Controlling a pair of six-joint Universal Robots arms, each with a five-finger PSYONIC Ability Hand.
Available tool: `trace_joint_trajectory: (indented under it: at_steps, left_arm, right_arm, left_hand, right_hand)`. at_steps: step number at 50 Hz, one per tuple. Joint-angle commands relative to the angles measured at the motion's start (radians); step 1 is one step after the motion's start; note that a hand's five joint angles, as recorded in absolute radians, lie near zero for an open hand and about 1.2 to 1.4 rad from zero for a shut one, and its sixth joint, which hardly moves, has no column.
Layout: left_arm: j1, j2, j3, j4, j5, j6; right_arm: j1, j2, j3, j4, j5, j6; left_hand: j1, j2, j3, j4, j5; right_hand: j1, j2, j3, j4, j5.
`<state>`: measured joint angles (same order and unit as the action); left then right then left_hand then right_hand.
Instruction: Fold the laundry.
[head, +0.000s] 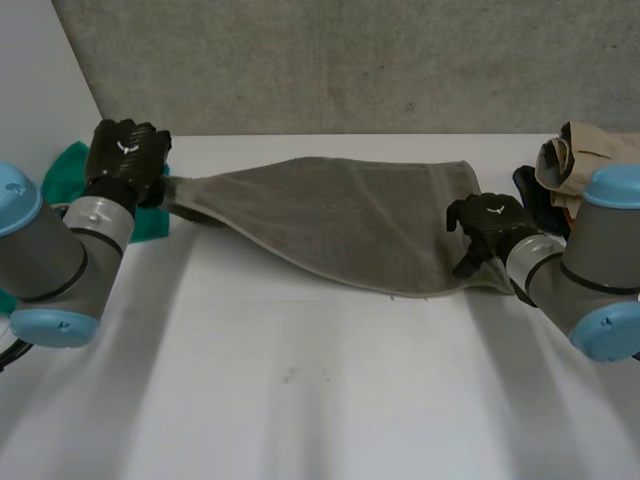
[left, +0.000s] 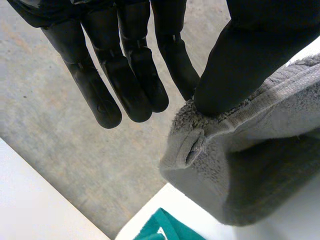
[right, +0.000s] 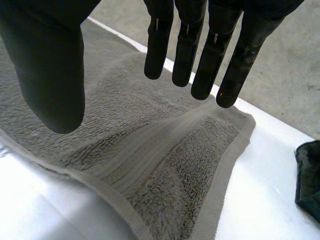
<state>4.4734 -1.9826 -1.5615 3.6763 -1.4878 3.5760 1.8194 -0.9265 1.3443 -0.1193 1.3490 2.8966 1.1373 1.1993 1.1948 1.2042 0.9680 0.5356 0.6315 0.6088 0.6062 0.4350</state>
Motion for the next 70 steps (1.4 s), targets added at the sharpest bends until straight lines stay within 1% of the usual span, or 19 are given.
trace_joint_trajectory:
  at_steps: [1,6,11,16,20,28,35,47,49,51,52,53,55,59,63,64,67,68,70]
  left_arm:
    - [0.006,-0.01,0.052,-0.004,-0.003,0.0]
    - [0.006,-0.025,0.081,-0.005,-0.003,0.001]
    - [0.004,-0.045,0.104,-0.018,-0.003,0.001]
    - [0.003,-0.047,0.12,-0.032,-0.003,0.003]
    - [-0.002,-0.045,0.127,-0.032,-0.003,0.003]
    - [-0.006,-0.044,0.129,-0.032,-0.003,0.003]
    - [-0.006,-0.042,0.13,-0.032,-0.003,0.003]
    - [-0.009,-0.035,0.132,-0.036,-0.003,0.003]
    - [-0.008,-0.035,0.132,-0.038,-0.003,0.003]
    - [-0.006,-0.036,0.132,-0.038,-0.003,0.003]
    - [-0.003,-0.038,0.132,-0.038,-0.005,0.003]
    - [-0.003,-0.038,0.132,-0.039,-0.005,0.001]
    - [-0.003,-0.041,0.129,-0.042,-0.005,0.003]
    - [-0.002,-0.042,0.117,-0.077,-0.006,0.003]
    - [-0.005,-0.035,0.112,-0.169,-0.008,0.007]
    - [-0.002,-0.03,0.107,-0.223,-0.008,0.009]
    - [0.001,-0.021,0.1,-0.315,-0.009,0.013]
    - [0.001,-0.007,0.092,-0.381,-0.009,0.021]
    - [0.006,0.013,0.083,-0.445,-0.009,0.03]
  right_arm:
    - [-0.04,0.035,-0.076,0.093,-0.01,-0.016]
    - [-0.054,0.069,-0.106,0.174,-0.042,-0.019]
    - [-0.078,0.064,-0.097,0.228,-0.074,-0.039]
    - [-0.091,0.077,-0.07,0.225,-0.096,-0.146]
    - [-0.092,0.107,-0.077,0.207,-0.097,-0.184]
    - [-0.091,0.147,-0.115,0.141,-0.099,-0.188]
    - [-0.089,0.179,-0.175,0.138,-0.096,-0.18]
    - [-0.087,0.25,-0.319,0.135,-0.082,-0.177]
    - [-0.086,0.261,-0.338,0.135,-0.082,-0.175]
    - [-0.084,0.276,-0.365,0.142,-0.082,-0.165]
    - [-0.084,0.285,-0.378,0.15,-0.083,-0.159]
    - [-0.084,0.29,-0.382,0.155,-0.083,-0.157]
    - [-0.083,0.29,-0.387,0.171,-0.083,-0.155]
    - [-0.077,0.262,-0.379,0.242,-0.097,-0.158]
    - [-0.094,0.184,-0.349,0.345,-0.136,-0.175]
    - [-0.097,0.16,-0.34,0.41,-0.143,-0.203]
    - [-0.115,0.132,-0.317,0.516,-0.148,-0.281]
    - [-0.133,0.106,-0.291,0.588,-0.142,-0.346]
    - [-0.153,0.071,-0.242,0.665,-0.131,-0.428]
  left_hand:
    - [0.259,0.197,0.201,0.192,0.254]
    - [0.259,0.197,0.201,0.192,0.254]
    - [0.259,0.197,0.201,0.192,0.254]
    - [0.259,0.197,0.201,0.192,0.254]
    - [0.259,0.197,0.201,0.192,0.254]
    - [0.259,0.197,0.201,0.192,0.254]
    - [0.259,0.197,0.201,0.192,0.254]
    - [0.259,0.197,0.201,0.192,0.254]
    - [0.259,0.197,0.201,0.192,0.254]
    - [0.259,0.197,0.201,0.192,0.254]
    - [0.259,0.197,0.201,0.192,0.254]
    - [0.259,0.197,0.201,0.192,0.254]
    - [0.259,0.197,0.201,0.192,0.254]
    - [0.259,0.197,0.201,0.192,0.254]
    - [0.259,0.197,0.201,0.192,0.254]
    - [0.259,0.197,0.201,0.192,0.254]
    - [0.259,0.197,0.201,0.192,0.254]
    - [0.259,0.197,0.201,0.192,0.254]
    - [0.259,0.197,0.201,0.192,0.254]
  right_hand:
    - [0.125,0.029,0.052,0.054,0.051]
    - [0.122,0.026,0.049,0.051,0.048]
    - [0.125,0.029,0.052,0.054,0.051]
    - [0.125,0.029,0.052,0.054,0.051]
    - [0.151,0.055,0.078,0.081,0.077]
    - [0.257,0.161,0.184,0.186,0.183]
    - [0.354,0.258,0.28,0.283,0.28]
    - [0.371,0.275,0.298,0.301,0.297]
    - [0.424,0.328,0.351,0.353,0.35]
    - [0.6,0.504,0.527,0.529,0.526]
    - [0.766,0.67,0.693,0.695,0.692]
    - [0.86,0.764,0.787,0.789,0.786]
    - [0.861,0.765,0.787,0.79,0.787]
    - [0.861,0.765,0.787,0.79,0.787]
    - [0.861,0.765,0.787,0.79,0.787]
    - [0.861,0.765,0.787,0.79,0.787]
    - [0.861,0.765,0.787,0.79,0.787]
    - [0.861,0.765,0.787,0.79,0.787]
    - [0.861,0.765,0.787,0.79,0.787]
